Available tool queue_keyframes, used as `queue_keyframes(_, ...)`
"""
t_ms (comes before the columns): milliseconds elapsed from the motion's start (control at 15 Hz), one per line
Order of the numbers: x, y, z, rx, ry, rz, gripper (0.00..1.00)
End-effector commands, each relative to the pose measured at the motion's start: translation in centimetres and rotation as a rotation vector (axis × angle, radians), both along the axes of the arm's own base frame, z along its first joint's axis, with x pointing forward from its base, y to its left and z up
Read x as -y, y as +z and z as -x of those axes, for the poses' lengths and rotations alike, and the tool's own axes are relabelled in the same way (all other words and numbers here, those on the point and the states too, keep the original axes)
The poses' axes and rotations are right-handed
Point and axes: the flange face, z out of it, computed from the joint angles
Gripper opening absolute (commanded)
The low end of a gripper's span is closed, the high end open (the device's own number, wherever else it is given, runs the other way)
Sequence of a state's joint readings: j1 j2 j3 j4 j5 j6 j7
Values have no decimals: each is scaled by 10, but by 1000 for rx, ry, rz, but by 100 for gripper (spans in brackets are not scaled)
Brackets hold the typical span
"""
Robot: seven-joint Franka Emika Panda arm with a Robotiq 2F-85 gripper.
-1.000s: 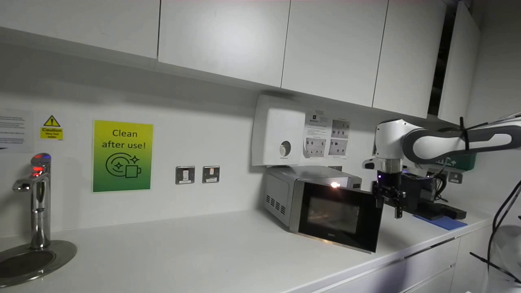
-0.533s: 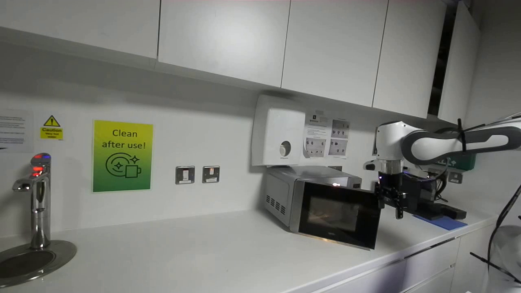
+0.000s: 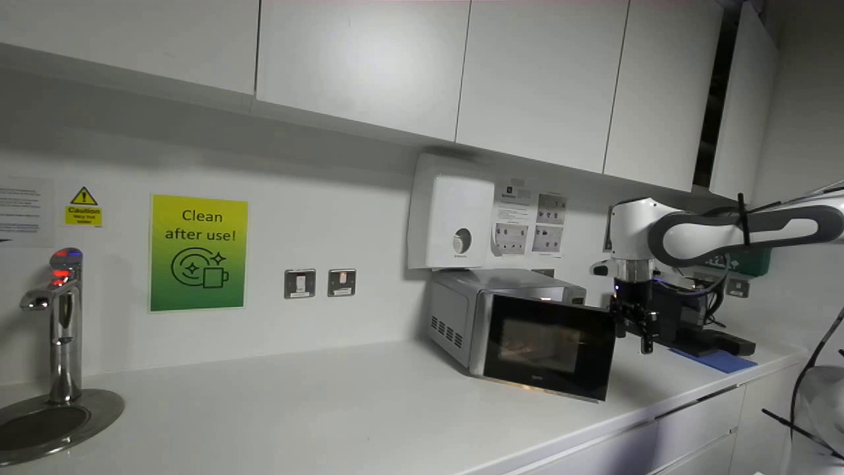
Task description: Close the microwave door fully
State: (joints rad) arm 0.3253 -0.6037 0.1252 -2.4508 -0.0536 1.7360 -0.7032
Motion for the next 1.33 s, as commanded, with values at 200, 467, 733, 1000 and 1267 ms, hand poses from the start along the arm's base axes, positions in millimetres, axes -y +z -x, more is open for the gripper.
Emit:
queue_keyframes(200, 17, 2, 0, 28, -49, 12, 100)
queue_keyframes(467, 23, 5, -3, 36, -60, 22, 100)
queue_keyframes(733, 31, 6, -8, 45, -69, 34, 100)
queue_keyframes(1000, 36, 9, -15, 51, -71, 44, 100)
queue_keyframes(1267, 36, 12, -21, 56, -67, 49, 100)
